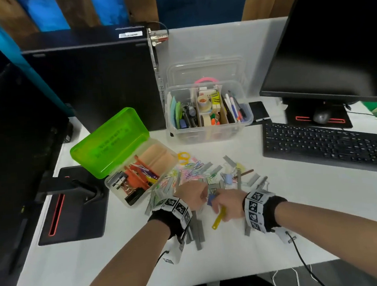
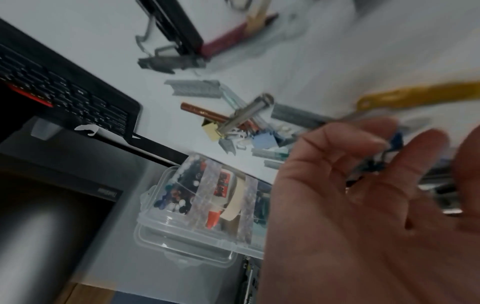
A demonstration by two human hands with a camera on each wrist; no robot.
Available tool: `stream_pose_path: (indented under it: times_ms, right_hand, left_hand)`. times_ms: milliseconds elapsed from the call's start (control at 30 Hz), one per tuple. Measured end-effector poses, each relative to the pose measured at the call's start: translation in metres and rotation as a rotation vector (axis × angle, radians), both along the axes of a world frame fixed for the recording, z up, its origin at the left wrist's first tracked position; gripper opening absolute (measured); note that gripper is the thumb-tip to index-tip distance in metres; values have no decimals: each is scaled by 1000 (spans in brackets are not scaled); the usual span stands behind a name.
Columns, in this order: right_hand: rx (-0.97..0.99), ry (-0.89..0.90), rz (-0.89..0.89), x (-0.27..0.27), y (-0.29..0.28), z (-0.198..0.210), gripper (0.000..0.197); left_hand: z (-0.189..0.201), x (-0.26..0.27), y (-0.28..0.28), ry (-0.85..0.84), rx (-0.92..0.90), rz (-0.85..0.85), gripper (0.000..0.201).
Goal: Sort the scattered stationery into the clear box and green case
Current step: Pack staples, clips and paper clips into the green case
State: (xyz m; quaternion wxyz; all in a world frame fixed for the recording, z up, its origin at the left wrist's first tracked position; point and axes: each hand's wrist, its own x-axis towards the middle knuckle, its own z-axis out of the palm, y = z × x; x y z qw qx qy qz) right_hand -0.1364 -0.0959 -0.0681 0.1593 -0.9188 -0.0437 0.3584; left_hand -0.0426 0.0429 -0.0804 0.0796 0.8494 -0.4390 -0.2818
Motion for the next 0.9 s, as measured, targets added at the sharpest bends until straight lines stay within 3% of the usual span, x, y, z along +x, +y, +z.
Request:
stream_pose_path:
  times_ms: [200,333,400,533,633,733,900]
  right_hand:
    - [-60,-143,64,-16,3,-12,14]
    - [-31,-133,64,-18,-3,-19,27]
    - [29,-142,-46,-16,-12,-15,13]
    - [149,-158,-330,-14,-46,-4,7]
    - [201,-208,-550,-15,-76,4,30]
    - [161,-188,-610,-19,-95,11,46]
    - [232,-131,-692,-34,-107,13,31]
  left_hand:
    - [-5,-7,-10,-2,18,36,17]
    - [-8,-8,-14,-4,-7,82,14]
    - [-9,-10,-19,-41,-61,127,12]
    - [-5,-15,-35,-126,-130,186,14]
    - [-1,-23,-51,-144,-163,157,16]
    - [0,-36,-68,-85,-164,76,15]
    - [-2,-60,-94,5,-137,-36,17]
